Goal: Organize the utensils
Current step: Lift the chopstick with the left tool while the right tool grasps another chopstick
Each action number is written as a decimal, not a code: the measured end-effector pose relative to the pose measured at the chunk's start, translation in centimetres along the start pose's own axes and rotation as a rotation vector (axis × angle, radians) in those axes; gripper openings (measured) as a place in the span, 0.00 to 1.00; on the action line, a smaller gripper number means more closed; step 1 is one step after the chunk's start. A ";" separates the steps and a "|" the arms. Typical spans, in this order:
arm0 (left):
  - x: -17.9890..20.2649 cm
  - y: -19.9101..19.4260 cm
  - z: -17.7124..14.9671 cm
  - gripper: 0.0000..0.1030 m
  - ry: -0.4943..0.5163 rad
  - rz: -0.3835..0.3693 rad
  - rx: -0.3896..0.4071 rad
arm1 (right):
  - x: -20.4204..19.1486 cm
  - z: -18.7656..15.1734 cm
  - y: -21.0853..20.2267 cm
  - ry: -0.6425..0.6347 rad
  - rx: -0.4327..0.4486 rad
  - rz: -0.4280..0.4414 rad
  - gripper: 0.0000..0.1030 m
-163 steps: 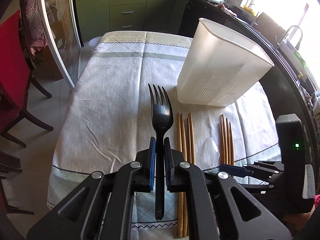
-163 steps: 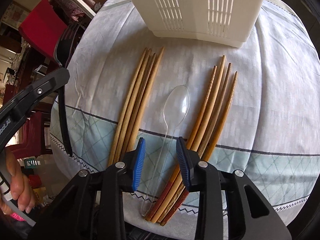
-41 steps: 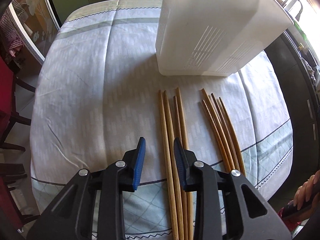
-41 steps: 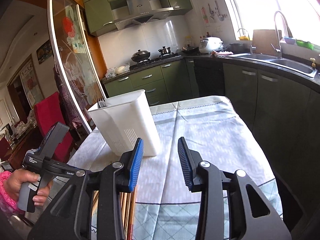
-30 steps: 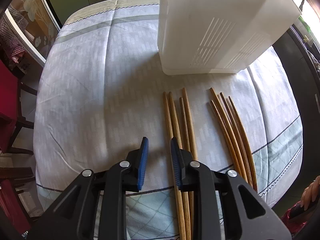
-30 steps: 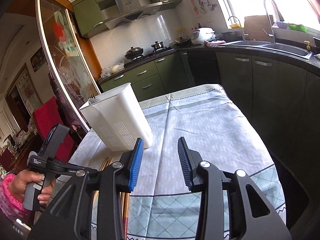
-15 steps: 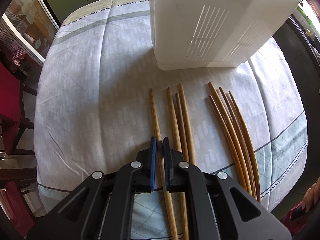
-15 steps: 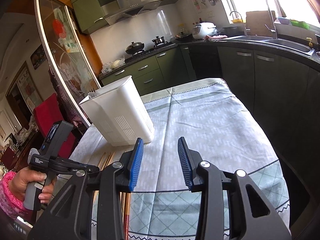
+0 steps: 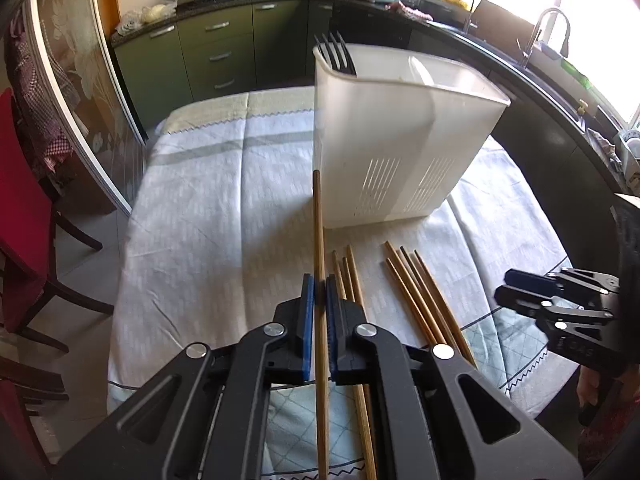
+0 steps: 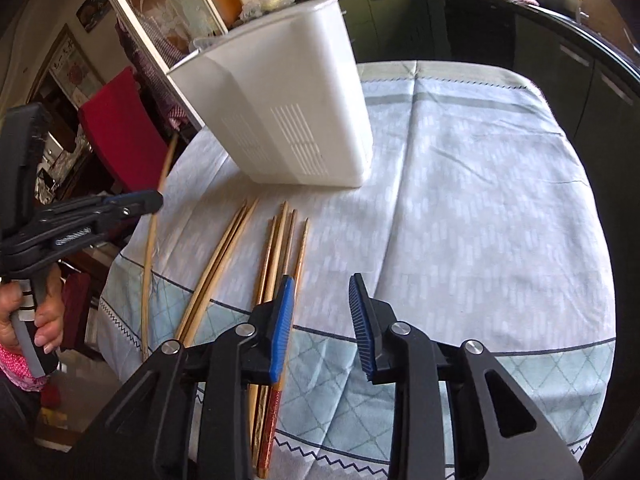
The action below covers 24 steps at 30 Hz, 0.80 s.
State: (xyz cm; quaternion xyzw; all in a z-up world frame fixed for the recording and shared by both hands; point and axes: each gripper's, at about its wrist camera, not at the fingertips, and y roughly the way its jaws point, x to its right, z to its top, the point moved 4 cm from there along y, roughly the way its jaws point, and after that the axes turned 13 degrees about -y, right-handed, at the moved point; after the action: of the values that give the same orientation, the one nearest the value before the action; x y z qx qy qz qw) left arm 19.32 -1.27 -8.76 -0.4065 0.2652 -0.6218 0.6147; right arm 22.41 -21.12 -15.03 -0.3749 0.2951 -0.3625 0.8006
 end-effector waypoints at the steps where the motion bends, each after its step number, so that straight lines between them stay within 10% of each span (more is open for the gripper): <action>1: -0.3 -1.0 -0.1 0.06 -0.001 -0.008 0.028 | -0.2 0.1 0.7 -0.006 -0.025 0.011 0.24; 24: -3.5 -9.5 -3.4 0.06 0.016 -0.098 0.273 | -3.9 3.3 8.5 -0.122 -0.295 -0.147 0.11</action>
State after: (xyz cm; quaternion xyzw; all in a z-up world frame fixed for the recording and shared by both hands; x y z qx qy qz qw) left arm 11.01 2.59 -3.27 -0.3263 0.1629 -0.6846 0.6311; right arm 25.73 -12.86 -19.41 -0.5302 0.2677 -0.3495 0.7246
